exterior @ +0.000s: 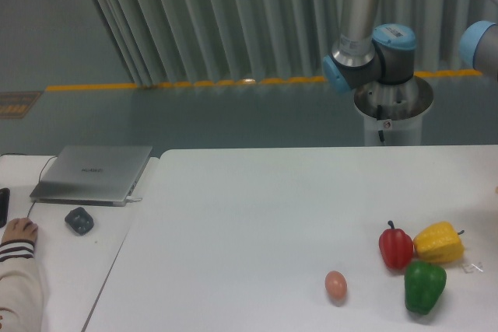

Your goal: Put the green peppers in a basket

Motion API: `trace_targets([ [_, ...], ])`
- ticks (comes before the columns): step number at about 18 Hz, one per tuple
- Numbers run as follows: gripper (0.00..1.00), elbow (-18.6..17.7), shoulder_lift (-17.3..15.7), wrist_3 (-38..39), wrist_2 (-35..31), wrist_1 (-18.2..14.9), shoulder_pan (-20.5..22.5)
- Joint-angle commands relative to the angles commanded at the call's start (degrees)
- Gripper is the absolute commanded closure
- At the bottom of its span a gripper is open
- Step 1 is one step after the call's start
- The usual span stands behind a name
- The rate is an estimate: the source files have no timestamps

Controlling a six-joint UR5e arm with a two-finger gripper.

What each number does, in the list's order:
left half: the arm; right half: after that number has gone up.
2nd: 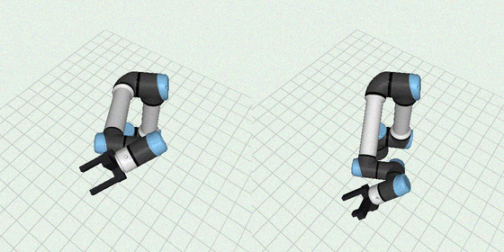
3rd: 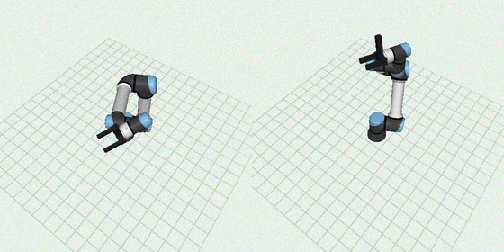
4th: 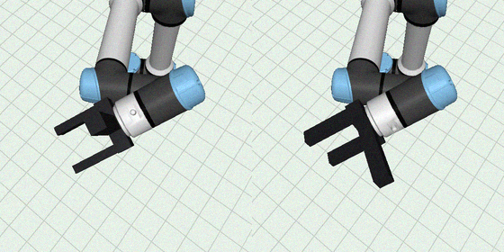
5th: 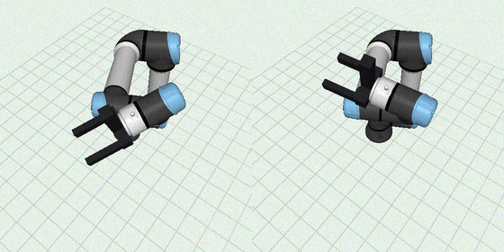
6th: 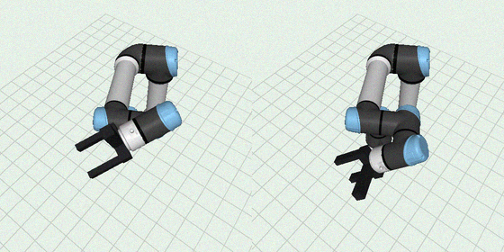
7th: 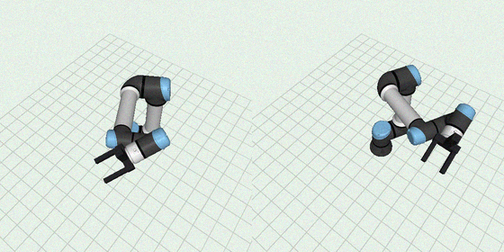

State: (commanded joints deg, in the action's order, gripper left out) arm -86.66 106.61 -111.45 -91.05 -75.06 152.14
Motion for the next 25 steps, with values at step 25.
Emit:
trace_targets([
  [25, 0.00, -0.4, -0.6, 33.1, 0.2, 5.1, -7.4],
])
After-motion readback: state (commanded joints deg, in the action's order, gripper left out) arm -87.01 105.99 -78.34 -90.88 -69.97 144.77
